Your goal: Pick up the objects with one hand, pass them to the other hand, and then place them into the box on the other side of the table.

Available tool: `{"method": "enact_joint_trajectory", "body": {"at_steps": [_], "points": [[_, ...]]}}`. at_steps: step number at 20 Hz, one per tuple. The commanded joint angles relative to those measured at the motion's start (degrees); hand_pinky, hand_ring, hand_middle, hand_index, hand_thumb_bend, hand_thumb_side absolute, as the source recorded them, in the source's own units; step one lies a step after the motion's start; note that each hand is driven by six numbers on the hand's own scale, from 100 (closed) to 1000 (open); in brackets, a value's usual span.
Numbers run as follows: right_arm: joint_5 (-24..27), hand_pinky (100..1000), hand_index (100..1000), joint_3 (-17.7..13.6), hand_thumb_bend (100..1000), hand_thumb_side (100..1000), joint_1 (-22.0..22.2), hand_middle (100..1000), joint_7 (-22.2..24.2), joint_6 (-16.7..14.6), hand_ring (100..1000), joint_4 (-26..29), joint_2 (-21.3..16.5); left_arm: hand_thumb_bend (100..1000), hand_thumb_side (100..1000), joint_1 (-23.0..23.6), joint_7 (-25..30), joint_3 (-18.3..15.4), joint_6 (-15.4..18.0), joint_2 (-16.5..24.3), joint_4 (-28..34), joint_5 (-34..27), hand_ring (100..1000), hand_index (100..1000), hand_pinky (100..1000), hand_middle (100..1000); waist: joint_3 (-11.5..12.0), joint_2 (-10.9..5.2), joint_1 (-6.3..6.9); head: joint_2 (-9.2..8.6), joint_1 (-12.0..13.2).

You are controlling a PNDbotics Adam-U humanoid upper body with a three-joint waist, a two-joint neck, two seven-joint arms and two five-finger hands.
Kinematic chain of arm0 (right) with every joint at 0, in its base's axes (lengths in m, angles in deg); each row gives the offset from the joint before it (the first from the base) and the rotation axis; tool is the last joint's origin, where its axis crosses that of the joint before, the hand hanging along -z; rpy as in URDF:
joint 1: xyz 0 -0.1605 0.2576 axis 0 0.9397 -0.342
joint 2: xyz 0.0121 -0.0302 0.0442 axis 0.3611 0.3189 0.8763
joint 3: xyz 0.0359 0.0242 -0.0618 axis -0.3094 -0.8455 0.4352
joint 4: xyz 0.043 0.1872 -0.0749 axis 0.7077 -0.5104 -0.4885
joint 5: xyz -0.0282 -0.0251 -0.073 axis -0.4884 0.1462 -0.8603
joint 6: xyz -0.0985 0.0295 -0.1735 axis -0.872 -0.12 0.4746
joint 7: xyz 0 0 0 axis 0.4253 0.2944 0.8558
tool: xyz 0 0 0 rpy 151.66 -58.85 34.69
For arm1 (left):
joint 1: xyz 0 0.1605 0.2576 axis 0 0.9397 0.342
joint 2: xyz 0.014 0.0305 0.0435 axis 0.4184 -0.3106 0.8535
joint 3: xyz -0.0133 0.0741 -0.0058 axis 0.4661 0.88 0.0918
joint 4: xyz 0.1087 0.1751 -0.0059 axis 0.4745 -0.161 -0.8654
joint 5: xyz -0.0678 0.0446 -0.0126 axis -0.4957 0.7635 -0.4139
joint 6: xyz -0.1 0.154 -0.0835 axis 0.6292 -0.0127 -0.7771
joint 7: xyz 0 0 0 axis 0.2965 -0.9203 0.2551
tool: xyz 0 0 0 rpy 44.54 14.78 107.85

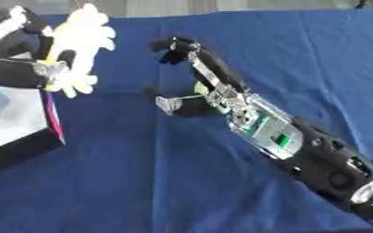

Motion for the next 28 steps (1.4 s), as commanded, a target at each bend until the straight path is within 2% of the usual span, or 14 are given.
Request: {"method": "enact_joint_trajectory", "body": {"at_steps": [1,7,13,24,25,28], "points": [[-0.55,722,849,-0.50,306,209,-0.28,786,0.12,-0.57,723,0.88,-1.30,100,258,-1.16,-2.42,-2.88,-0.04,4.87,-1.26,-0.77,488,314,1000,269,0.09,-0.60,0.57,-0.10,1.92],[-1.26,722,849,-0.43,310,208,-0.10,786,0.16,-1.27,724,0.88,-1.03,100,253,0.41,-4.42,-4.91,-0.13,9.76,-4.38,-1.19,493,318,1000,272,0.02,-0.45,0.27,-0.36,6.97],[-2.19,722,846,-0.27,315,215,-0.01,780,0.56,-1.23,722,0.88,-0.63,100,249,1.75,-5.46,-6.96,-0.05,11.83,-7.74,0.29,501,329,1000,279,0.11,-0.29,-0.19,-0.89,9.69],[-4.90,725,836,0.40,335,234,0.15,772,4.47,-1.52,722,0.88,-0.48,100,244,2.98,-3.69,-8.08,0.91,12.75,-12.89,7.90,521,369,1000,298,0.30,-0.28,-0.60,-1.49,11.58],[-5.03,725,836,0.40,336,234,0.15,772,4.61,-1.54,722,0.88,-0.46,100,244,3.06,-3.39,-8.11,1.07,12.69,-13.36,8.41,527,383,1000,310,0.30,-0.29,-0.64,-1.52,11.58],[-5.42,726,836,0.46,338,237,0.20,772,4.93,-1.62,722,0.88,-0.33,100,247,3.24,-1.74,-7.93,1.63,12.55,-14.09,10.07,603,487,1000,431,0.23,-0.30,-0.77,-1.41,11.34]]}}
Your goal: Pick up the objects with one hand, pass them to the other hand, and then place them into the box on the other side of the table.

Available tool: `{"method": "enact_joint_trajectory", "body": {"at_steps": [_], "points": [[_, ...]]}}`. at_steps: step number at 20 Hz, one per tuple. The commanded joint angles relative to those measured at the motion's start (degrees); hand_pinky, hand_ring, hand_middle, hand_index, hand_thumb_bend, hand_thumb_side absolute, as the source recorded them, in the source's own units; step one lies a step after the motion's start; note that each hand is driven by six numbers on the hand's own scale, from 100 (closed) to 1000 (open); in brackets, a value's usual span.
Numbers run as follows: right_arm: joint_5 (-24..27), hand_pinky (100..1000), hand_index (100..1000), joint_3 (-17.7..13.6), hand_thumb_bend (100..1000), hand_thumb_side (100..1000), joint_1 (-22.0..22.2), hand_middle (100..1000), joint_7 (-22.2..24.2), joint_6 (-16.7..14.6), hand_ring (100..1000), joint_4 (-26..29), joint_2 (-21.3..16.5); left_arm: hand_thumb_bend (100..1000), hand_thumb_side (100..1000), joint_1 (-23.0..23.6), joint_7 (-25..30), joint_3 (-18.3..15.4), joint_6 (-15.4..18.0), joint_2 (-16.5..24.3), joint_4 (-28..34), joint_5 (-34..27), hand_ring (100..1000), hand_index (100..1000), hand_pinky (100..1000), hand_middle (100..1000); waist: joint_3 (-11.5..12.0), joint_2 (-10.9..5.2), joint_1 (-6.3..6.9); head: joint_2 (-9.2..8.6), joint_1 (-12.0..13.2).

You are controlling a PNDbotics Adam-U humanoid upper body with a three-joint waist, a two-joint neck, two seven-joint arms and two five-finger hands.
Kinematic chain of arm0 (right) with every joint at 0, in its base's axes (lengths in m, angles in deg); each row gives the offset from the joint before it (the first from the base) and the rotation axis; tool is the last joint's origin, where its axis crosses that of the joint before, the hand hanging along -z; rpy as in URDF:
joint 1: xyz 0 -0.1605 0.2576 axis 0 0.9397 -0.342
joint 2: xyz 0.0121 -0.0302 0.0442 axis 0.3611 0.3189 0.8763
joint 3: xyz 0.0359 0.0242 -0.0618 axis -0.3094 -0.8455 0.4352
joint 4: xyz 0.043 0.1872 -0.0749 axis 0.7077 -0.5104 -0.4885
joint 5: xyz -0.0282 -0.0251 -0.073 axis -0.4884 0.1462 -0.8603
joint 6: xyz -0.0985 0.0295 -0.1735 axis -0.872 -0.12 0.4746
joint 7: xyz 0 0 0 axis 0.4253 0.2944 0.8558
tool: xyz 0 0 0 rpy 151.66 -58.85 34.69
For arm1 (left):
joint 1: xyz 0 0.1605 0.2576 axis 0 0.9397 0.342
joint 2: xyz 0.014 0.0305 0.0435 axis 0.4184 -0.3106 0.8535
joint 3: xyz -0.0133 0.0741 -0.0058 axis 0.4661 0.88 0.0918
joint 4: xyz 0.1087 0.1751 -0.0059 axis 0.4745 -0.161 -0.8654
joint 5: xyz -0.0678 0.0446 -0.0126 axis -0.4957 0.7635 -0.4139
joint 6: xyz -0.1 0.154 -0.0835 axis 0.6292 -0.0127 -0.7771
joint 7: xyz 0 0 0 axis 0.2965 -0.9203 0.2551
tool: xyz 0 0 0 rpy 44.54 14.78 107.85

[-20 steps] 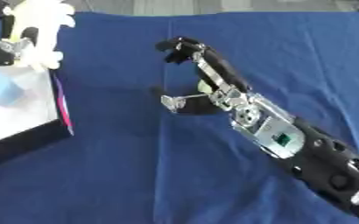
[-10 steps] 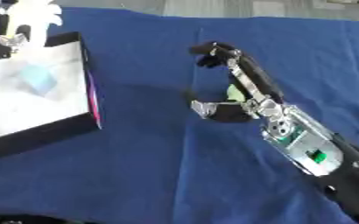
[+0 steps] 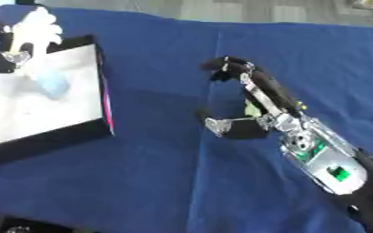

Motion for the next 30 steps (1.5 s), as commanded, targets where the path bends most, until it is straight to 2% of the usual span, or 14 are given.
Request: {"method": "enact_joint_trajectory", "body": {"at_steps": [1,2,3,6,8,10,13,15,16,18,22,27,28,30], "points": [[-0.60,726,836,-0.26,339,237,-0.27,772,0.44,-0.11,722,0.88,-0.46,100,244,-0.76,1.82,-0.69,0.62,1.73,-0.15,2.28,637,544,1000,478,-0.03,-0.30,-0.58,-0.33,-0.16],[-0.69,726,836,-0.25,338,237,-0.25,772,0.48,-0.11,723,0.88,-0.43,100,235,-0.71,2.65,-0.61,0.82,1.76,-0.21,3.23,727,693,1000,579,-0.07,-0.30,-0.59,-0.29,-0.27],[-0.75,727,836,-0.25,339,237,-0.23,772,0.50,-0.13,723,0.88,-0.42,100,229,-0.69,3.37,-0.59,1.04,1.78,-0.20,4.32,776,742,1000,621,-0.09,-0.30,-0.60,-0.24,-0.38],[-1.01,728,836,-0.21,341,239,-0.17,772,0.69,-0.16,723,0.88,-0.42,216,204,-0.73,4.62,-0.71,2.13,1.65,0.05,7.29,849,806,1000,683,-0.15,-0.31,-0.63,-0.15,-0.61],[-1.18,728,836,-0.19,341,239,-0.14,772,0.78,-0.17,723,0.88,-0.40,249,196,-0.84,4.93,-0.81,3.01,1.51,0.35,8.70,862,820,1000,695,-0.21,-0.32,-0.63,-0.13,-0.77],[-1.22,728,836,-0.21,342,237,-0.11,771,0.73,-0.23,723,0.88,-0.41,271,281,-0.89,4.99,-0.88,3.67,1.37,0.53,9.62,857,825,1000,688,-0.29,-0.34,-0.63,-0.10,-0.88],[-1.19,728,836,-0.24,341,237,-0.04,771,0.61,-0.32,723,0.88,-0.47,251,277,-0.84,5.14,-1.01,4.15,1.22,0.48,10.11,852,818,1000,679,-0.44,-0.38,-0.57,-0.09,-1.12],[-1.23,728,835,-0.26,341,236,0.04,771,0.54,-0.34,723,0.88,-0.52,108,207,-0.80,5.03,-1.34,3.83,1.05,0.46,9.46,830,791,1000,647,-0.54,-0.43,-0.50,-0.04,-1.39],[-1.26,728,835,-0.27,342,235,0.07,771,0.50,-0.37,723,0.88,-0.56,100,216,-0.82,4.86,-1.54,3.47,0.92,0.55,8.70,822,781,1000,645,-0.59,-0.45,-0.46,0.02,-1.61],[-1.30,729,835,-0.34,347,233,0.14,771,0.39,-0.46,723,0.88,-0.64,100,235,-0.95,4.31,-1.80,2.83,0.71,1.33,6.76,802,755,1000,643,-0.69,-0.51,-0.41,0.19,-2.22],[-1.23,731,838,-1.09,368,216,0.67,774,-0.03,-0.41,727,0.88,-1.09,100,362,-1.14,5.62,-2.44,1.37,0.06,3.92,-0.63,761,690,1000,595,-0.94,-0.70,-0.37,0.65,-4.16],[-0.14,753,844,-3.64,378,226,2.38,796,0.74,-1.16,752,0.88,-3.10,100,426,-1.19,6.05,-4.40,1.02,-0.23,9.29,-13.17,770,691,1000,578,-1.51,-0.96,-0.41,0.92,-6.33],[-0.03,763,847,-4.36,378,232,2.91,810,1.58,-1.24,765,0.88,-3.62,100,525,-1.18,5.46,-4.74,1.49,-0.23,10.43,-15.57,786,737,1000,598,-1.60,-0.98,-0.41,0.92,-6.67],[0.70,772,854,-6.00,371,250,4.00,836,3.64,-0.47,784,0.88,-4.58,100,606,-1.07,4.20,-5.14,3.21,-0.22,12.27,-20.41,800,766,1000,611,-1.75,-0.99,-0.38,0.92,-7.23]]}}
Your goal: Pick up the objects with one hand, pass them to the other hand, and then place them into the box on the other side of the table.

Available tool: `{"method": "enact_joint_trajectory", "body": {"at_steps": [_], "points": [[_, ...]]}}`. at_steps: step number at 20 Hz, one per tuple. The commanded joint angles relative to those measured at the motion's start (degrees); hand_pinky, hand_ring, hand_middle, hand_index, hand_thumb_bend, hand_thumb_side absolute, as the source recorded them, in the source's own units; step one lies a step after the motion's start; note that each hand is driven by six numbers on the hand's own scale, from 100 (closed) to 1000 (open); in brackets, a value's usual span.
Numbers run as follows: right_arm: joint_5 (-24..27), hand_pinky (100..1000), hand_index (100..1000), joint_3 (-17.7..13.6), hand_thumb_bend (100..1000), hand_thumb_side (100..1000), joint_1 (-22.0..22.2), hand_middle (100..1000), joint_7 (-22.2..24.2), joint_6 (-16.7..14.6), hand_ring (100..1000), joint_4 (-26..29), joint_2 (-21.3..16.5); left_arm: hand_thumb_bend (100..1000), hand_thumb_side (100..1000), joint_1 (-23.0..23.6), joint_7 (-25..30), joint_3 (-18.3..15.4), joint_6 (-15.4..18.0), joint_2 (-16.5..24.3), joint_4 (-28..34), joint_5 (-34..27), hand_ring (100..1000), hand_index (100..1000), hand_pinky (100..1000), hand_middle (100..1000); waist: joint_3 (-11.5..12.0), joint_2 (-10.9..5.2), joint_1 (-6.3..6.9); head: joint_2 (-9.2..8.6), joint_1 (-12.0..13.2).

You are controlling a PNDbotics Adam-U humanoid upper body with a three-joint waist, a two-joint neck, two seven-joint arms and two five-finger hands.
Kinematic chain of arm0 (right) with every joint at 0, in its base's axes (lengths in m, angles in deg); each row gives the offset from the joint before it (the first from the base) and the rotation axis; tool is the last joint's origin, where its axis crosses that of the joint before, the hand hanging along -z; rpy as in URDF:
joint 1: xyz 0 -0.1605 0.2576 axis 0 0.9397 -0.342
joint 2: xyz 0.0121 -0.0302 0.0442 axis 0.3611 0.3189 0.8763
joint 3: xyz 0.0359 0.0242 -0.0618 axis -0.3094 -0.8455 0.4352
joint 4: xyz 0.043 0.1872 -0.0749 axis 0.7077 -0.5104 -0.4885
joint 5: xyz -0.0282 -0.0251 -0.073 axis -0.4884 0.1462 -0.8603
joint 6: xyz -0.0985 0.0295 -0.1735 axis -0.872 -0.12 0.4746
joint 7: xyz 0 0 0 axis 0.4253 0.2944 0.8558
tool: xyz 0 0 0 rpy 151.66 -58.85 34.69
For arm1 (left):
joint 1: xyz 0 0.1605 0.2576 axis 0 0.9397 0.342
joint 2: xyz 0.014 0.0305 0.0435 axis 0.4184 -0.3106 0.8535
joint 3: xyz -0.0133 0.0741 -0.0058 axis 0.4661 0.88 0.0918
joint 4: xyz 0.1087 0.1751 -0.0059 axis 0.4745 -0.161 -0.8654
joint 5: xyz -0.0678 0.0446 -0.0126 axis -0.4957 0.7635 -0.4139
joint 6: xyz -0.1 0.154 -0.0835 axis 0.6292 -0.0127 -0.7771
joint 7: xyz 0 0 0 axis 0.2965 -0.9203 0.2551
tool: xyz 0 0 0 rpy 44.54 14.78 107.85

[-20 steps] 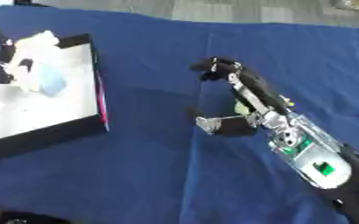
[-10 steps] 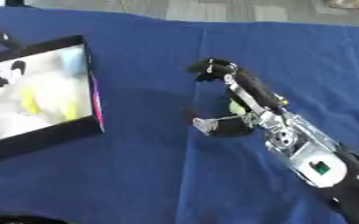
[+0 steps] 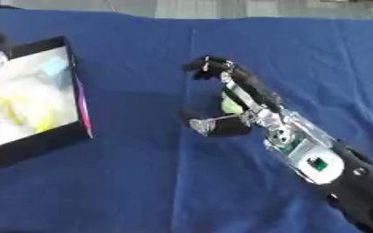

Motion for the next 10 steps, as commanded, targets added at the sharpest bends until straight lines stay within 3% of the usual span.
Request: {"method": "enact_joint_trajectory", "body": {"at_steps": [1,5,10], "points": [[1.53,779,858,-3.30,410,224,0.71,848,2.84,1.15,794,0.87,-3.21,100,621,-1.13,-1.85,-1.41,2.37,0.95,3.50,-7.48,800,760,1000,609,-0.15,-1.00,-0.36,0.32,-1.09],[3.76,795,871,-7.45,405,296,3.06,871,8.71,2.33,812,0.87,-6.09,100,623,-0.70,-5.08,-2.06,3.92,0.95,4.71,-13.60,816,748,1000,620,-0.34,-1.06,-0.65,0.32,-2.33],[5.26,810,884,-13.05,426,314,6.97,884,15.87,-0.54,820,0.87,-9.64,100,642,0.32,-7.01,-3.97,3.03,0.35,9.46,-20.25,834,728,1000,625,-0.30,-1.05,-1.32,0.32,-2.74]]}}
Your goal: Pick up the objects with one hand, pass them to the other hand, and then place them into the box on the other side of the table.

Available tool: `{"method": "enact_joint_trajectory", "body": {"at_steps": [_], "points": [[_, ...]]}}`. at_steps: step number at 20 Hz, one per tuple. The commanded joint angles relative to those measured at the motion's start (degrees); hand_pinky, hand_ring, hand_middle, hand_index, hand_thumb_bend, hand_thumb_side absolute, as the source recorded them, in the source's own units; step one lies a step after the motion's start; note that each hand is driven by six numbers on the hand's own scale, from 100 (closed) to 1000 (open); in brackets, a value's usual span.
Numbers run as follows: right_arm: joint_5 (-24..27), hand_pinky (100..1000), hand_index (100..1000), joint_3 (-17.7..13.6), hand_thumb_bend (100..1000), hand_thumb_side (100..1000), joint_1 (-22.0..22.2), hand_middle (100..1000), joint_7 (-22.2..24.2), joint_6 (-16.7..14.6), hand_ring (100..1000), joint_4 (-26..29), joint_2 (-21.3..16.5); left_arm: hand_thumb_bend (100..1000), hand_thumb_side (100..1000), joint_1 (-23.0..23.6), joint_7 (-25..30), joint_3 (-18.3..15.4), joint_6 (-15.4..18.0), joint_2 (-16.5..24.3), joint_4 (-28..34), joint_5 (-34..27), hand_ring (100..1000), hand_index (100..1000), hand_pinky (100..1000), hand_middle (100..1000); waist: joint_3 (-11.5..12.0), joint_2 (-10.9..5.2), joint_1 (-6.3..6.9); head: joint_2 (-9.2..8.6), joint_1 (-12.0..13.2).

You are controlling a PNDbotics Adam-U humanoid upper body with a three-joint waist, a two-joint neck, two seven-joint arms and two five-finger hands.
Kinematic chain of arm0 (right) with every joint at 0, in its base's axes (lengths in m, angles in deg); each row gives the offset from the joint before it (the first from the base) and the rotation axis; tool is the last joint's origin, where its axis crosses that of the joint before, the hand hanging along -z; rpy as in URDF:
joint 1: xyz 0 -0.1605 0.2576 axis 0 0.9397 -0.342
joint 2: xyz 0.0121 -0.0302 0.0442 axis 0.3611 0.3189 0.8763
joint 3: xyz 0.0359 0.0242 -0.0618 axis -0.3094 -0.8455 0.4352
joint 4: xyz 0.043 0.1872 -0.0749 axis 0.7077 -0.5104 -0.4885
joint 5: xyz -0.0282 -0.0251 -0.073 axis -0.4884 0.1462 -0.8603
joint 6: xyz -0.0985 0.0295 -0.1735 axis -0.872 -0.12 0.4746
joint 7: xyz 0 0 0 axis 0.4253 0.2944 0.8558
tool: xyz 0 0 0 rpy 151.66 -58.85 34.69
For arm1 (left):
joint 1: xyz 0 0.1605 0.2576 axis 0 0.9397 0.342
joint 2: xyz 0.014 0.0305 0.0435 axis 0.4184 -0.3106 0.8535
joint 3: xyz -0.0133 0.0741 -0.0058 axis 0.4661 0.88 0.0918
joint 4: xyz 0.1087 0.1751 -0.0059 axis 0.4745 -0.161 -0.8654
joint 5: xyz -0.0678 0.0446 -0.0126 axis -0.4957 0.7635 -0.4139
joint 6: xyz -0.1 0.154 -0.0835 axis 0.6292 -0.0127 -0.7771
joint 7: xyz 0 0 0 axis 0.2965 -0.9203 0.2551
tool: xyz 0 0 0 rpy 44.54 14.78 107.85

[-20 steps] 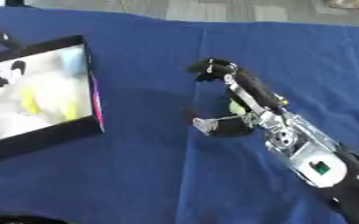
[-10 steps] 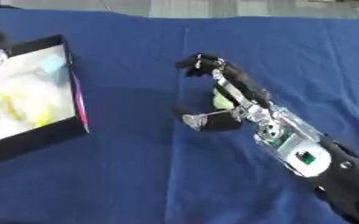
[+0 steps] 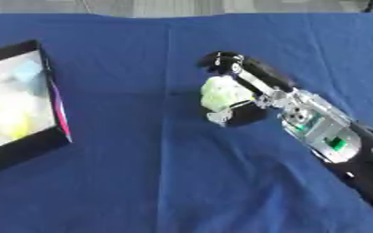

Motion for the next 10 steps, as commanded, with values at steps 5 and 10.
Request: {"method": "enact_joint_trajectory", "body": {"at_steps": [5,10], "points": [[3.12,811,903,-7.35,429,332,4.36,895,4.30,-3.65,817,0.87,-6.03,100,639,1.27,-0.48,-2.89,-2.89,0.60,8.19,-6.04,834,717,1000,623,0.39,-0.80,-1.55,-0.05,-2.38],[2.48,816,904,-10.19,575,345,7.10,906,3.88,-2.54,832,0.87,-7.64,100,638,2.11,-0.55,-3.00,-4.18,0.64,10.61,-6.80,834,698,1000,615,0.88,-0.31,-2.45,-0.10,-5.41]]}}
